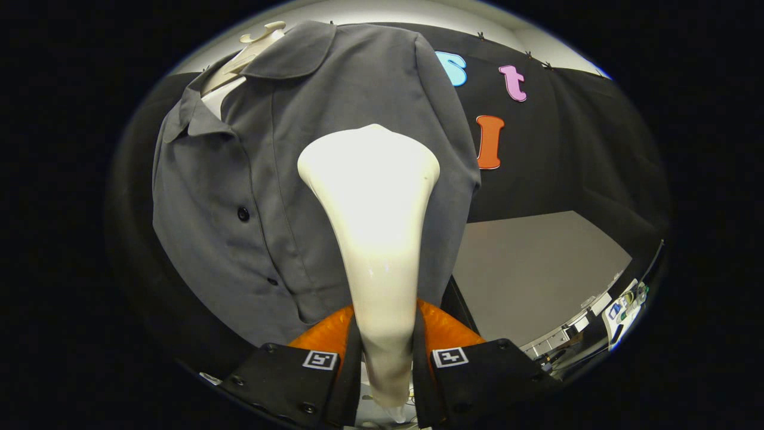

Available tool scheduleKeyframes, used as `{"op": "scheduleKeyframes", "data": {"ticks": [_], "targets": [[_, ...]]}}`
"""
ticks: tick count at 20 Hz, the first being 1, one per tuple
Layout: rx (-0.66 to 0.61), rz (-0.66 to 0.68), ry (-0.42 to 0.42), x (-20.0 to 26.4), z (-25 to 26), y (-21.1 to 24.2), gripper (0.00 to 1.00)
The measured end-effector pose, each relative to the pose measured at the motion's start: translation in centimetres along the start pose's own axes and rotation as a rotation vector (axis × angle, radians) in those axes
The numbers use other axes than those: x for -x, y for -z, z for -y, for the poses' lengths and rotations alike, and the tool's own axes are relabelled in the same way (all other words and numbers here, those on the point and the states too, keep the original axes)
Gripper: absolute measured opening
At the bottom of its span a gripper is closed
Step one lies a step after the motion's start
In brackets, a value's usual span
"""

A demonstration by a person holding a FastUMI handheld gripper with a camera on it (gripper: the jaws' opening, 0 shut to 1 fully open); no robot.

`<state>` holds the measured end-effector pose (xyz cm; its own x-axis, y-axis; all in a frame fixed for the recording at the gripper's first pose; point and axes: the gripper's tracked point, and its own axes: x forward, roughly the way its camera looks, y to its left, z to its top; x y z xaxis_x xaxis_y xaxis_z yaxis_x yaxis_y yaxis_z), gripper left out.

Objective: Iron the clothes twice with a garment steamer, once on the left side and once on the right side.

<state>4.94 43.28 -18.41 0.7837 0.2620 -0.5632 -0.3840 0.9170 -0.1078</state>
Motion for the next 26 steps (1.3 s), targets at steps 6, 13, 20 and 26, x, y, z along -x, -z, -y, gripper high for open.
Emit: {"op": "scheduleKeyframes", "data": {"ticks": [6, 13, 20, 26], "targets": [[0.001, -0.07, 0.003, -1.3, -0.1, 3.7, 0.44], [0.003, -0.137, 0.021, -2.6, 0.3, 8.2, 0.44], [0.022, -0.217, 0.028, -5.1, 0.9, 14.8, 0.44], [0.01, -0.28, 0.038, -6.2, 2.5, 18.9, 0.44]]}}
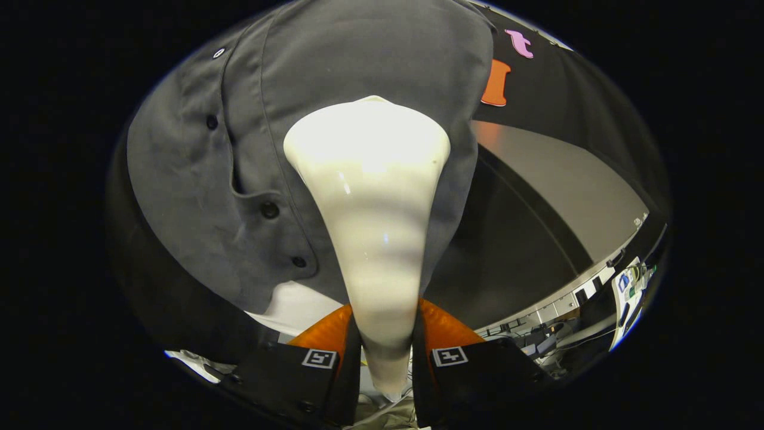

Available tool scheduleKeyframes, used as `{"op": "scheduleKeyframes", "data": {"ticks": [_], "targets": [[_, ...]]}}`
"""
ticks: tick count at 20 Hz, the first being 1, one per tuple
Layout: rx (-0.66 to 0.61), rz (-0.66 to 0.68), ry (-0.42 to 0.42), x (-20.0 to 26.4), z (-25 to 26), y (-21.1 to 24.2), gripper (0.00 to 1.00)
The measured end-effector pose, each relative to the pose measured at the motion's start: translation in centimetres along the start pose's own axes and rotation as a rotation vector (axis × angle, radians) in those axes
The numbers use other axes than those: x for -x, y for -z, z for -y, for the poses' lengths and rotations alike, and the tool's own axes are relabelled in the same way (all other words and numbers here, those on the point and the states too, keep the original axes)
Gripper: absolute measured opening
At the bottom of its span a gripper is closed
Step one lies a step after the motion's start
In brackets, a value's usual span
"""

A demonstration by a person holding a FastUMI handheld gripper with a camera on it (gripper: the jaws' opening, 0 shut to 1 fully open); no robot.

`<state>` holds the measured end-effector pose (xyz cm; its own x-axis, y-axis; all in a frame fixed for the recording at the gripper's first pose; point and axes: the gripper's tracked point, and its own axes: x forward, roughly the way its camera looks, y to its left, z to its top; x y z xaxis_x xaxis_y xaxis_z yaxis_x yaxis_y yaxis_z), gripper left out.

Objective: Iron the clothes twice with a garment steamer, once on the left side and once on the right side.

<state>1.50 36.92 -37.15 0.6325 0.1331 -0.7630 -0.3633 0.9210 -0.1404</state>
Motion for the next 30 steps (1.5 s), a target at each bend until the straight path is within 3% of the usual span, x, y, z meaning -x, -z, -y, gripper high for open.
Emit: {"op": "scheduleKeyframes", "data": {"ticks": [13, 19, 30], "targets": [[-0.028, -0.113, 0.006, -2.7, 4.7, 6.9, 0.44], [-0.032, -0.114, 0.005, -1.6, 5.2, 7.1, 0.44], [-0.057, 0.038, -0.03, 7.7, 5.9, 1.6, 0.44]]}}
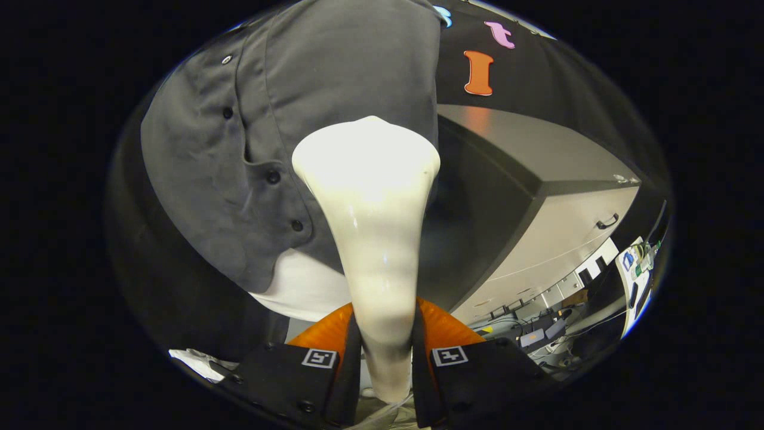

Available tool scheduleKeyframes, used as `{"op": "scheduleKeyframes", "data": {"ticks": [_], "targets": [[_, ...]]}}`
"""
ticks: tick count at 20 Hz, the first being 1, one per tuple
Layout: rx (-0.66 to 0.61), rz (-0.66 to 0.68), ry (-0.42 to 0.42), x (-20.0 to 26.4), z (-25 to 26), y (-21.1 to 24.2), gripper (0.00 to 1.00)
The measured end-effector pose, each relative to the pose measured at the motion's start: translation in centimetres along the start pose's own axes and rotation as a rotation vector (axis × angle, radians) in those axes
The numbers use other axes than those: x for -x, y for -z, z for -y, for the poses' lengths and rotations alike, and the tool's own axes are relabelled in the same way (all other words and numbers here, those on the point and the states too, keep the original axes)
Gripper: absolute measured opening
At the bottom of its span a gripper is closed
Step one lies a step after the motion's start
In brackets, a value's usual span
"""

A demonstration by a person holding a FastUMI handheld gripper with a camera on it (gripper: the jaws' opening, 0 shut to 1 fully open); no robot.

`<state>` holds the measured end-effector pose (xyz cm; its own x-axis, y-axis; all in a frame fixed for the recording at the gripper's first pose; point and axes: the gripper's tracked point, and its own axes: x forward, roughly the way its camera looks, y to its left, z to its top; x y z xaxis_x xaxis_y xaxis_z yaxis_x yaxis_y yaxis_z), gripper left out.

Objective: Iron the clothes twice with a garment steamer, once on the left side and once on the right side.

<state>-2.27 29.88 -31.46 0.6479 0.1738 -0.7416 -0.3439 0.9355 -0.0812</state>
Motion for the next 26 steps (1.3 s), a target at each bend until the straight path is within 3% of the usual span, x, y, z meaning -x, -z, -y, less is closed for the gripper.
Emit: {"op": "scheduleKeyframes", "data": {"ticks": [7, 12, 16, 26], "targets": [[0.043, 0.147, -0.031, 8.1, -1.9, -8.0, 0.44], [0.1, 0.235, -0.093, 12.2, -6.4, -13.3, 0.44], [0.133, 0.276, -0.151, 13.7, -11.2, -16.7, 0.44], [0.213, 0.322, -0.224, 14.1, -19.7, -20.3, 0.44]]}}
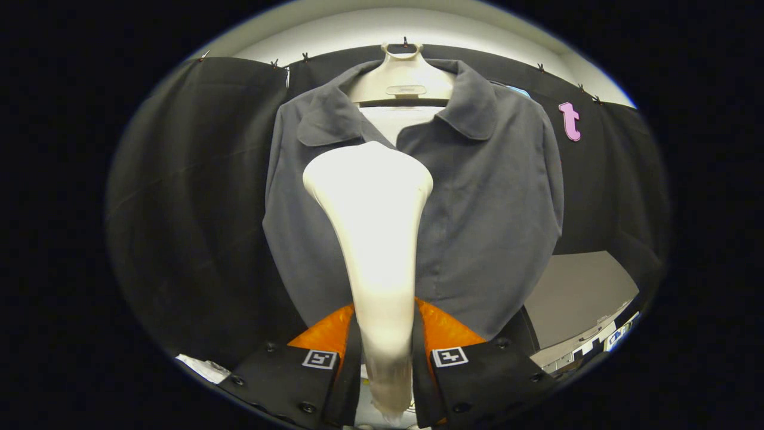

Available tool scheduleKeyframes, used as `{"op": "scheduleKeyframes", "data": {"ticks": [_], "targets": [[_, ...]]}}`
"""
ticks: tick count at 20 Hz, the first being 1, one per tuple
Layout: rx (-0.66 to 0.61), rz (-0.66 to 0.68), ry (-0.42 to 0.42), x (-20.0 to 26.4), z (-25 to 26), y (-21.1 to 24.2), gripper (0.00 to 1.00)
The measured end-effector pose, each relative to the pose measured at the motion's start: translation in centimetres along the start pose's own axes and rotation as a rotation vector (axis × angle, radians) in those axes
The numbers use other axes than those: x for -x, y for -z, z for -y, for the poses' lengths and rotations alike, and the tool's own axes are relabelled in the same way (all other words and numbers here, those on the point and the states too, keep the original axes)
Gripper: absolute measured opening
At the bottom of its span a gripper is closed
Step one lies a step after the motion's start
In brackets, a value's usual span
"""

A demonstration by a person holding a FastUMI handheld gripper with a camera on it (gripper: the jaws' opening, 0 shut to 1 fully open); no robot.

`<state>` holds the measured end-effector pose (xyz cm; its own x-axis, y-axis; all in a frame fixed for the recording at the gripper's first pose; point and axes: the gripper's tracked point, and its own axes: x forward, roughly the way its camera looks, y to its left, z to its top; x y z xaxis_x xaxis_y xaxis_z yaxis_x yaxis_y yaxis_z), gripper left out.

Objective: Iron the clothes twice with a garment steamer, once on the left side and once on the right side.

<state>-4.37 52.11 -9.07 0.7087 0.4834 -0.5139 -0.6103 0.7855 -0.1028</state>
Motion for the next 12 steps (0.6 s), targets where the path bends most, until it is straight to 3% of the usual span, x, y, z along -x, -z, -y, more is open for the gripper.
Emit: {"op": "scheduleKeyframes", "data": {"ticks": [5, 12], "targets": [[0.027, 0.014, -0.012, -1.7, -2.7, -1.2, 0.44], [0.058, -0.013, 0.009, -4.4, -3.4, 0.7, 0.44]]}}
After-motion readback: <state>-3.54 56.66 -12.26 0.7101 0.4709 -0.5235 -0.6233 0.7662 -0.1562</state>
